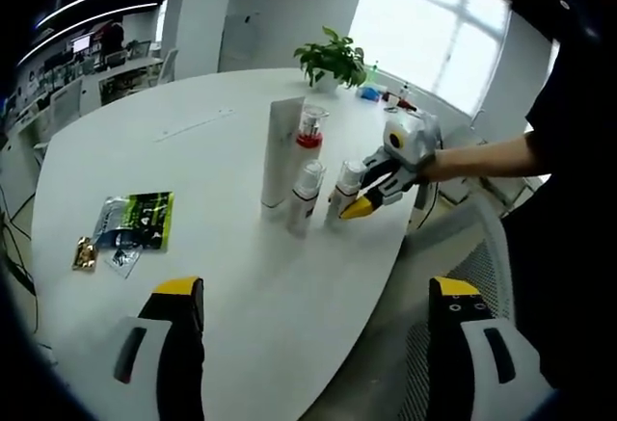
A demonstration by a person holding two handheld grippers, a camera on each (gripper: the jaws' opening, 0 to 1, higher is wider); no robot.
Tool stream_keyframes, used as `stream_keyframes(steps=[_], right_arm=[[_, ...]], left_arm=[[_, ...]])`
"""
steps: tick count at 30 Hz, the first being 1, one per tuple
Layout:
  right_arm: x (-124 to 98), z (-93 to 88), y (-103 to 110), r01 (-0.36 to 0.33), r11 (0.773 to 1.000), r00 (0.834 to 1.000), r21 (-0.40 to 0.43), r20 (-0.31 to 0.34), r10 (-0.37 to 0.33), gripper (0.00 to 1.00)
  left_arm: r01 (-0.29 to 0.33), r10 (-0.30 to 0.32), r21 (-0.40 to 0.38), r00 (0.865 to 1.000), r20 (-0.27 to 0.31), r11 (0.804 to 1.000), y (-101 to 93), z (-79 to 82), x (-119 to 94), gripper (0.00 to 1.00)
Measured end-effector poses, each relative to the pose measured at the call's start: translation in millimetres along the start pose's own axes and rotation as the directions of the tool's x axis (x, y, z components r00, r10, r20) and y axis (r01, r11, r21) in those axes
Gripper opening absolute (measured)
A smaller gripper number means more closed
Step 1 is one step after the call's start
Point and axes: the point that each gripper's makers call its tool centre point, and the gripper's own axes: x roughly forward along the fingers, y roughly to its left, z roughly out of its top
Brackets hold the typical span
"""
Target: Arrange the skincare products in the storage area until every visible bottle or jar stands upright without overlapping.
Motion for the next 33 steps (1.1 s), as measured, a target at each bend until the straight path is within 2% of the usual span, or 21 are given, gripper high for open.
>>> stream_keyframes(steps=[9,11,13,14,16,20,25,27,33], right_arm=[[0.8,-2.0,1.5,-0.044,0.997,0.998,-0.062,-0.041,0.041,0.14],[1.2,-4.6,2.8,-0.051,0.996,0.997,-0.073,-0.065,0.046,0.18],[1.3,-6.1,2.8,-0.051,0.996,0.997,-0.076,-0.069,0.046,0.26],[1.2,-6.2,2.8,-0.05,0.996,0.997,-0.075,-0.069,0.045,0.27],[0.5,-12.4,0.9,-0.04,0.998,0.995,-0.046,-0.089,0.036,0.24],[0.3,-28.6,1.6,-0.029,0.998,0.989,-0.06,-0.145,0.02,0.23],[2.8,-35.2,-3.4,-0.014,0.999,0.99,-0.05,-0.14,0.006,0.18],[1.6,-32.5,-3.5,-0.012,0.998,0.989,-0.056,-0.149,0.004,0.12],[6.5,-27.5,-9.7,-0.016,0.998,0.989,-0.059,-0.146,0.007,0.12]], left_arm=[[0.0,0.0,0.012,1.0,-0.007,1.0,-0.3,-0.6,0.0,0.92],[-0.001,0.001,0.016,1.0,-0.009,1.0,-1.2,-0.8,0.0,0.92],[-0.001,0.001,0.016,1.0,-0.01,1.0,-1.9,-1.2,-0.1,0.92],[-0.001,0.001,0.016,1.0,-0.009,1.0,-1.7,-1.4,-0.4,0.92],[0.0,0.001,0.016,1.0,-0.01,1.0,-2.9,-1.8,-0.6,0.92],[-0.002,0.002,0.015,1.0,-0.01,1.0,-3.5,-3.0,-1.4,0.92],[-0.004,0.004,0.011,1.0,-0.014,1.0,-4.1,-4.4,-1.4,0.92],[-0.005,0.005,0.009,1.0,-0.015,1.0,-4.2,-4.8,-1.1,0.92],[-0.004,0.004,0.006,1.0,-0.017,1.0,-4.1,-5.7,0.5,0.92]])
